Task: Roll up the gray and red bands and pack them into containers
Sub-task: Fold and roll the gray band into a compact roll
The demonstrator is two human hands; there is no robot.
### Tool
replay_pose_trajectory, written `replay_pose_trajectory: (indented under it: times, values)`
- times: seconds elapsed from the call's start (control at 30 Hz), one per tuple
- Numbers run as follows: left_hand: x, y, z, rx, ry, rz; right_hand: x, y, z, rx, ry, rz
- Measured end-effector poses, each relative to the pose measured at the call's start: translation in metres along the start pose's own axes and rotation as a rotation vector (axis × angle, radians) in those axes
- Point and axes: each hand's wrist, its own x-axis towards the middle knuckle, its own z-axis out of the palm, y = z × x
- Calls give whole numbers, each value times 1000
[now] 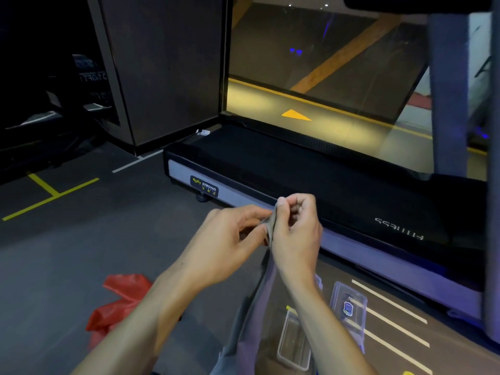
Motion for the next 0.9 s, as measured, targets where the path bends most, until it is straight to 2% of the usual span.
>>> replay_pose_trajectory:
  times: [0.17,0.27,0.43,0.6,0.67,0.8,0.9]
  values:
    - [28,24,-20,212,20,42,35,-18,8,-136,-39,-91]
    - [47,43,-39,229,0,84,59,-37,12,-158,-39,-141]
    - [76,77,-69,197,90,152,98,-84,11,-148,-55,-188]
    - [94,111,-105,331,133,255,125,-139,-1,-149,-45,-180]
    - [101,130,-128,435,143,306,141,-157,-10,-95,-91,-133]
    - [131,187,-182,705,148,435,179,-203,-42,167,-235,6]
    - [152,244,-205,865,145,514,211,-251,-66,204,-268,43]
